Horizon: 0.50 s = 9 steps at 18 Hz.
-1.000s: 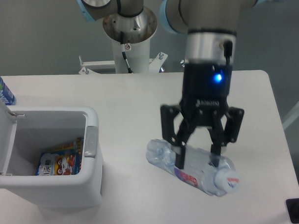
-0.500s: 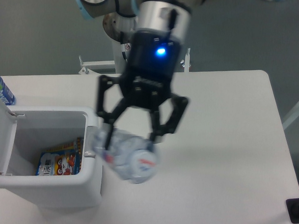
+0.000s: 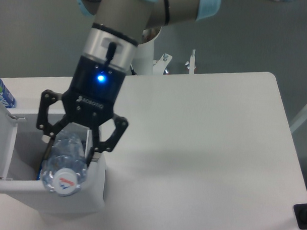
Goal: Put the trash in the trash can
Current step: 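Lower the bottle into the trash bin and open the gripper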
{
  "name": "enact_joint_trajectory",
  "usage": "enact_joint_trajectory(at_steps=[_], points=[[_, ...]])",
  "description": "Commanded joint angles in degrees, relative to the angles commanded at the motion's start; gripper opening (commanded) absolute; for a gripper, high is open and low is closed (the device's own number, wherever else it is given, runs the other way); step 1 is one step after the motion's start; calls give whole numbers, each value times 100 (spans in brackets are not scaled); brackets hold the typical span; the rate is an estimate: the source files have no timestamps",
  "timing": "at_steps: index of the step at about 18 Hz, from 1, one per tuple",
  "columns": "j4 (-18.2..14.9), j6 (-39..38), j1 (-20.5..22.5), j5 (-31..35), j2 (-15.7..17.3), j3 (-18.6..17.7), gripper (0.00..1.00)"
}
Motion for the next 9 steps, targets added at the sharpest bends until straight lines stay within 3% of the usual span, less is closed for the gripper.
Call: enact_joint_trajectory(at_steps=[7, 9], points=[[0, 44, -141, 9, 35, -369, 68], [0, 245, -149, 0, 27, -449, 78]])
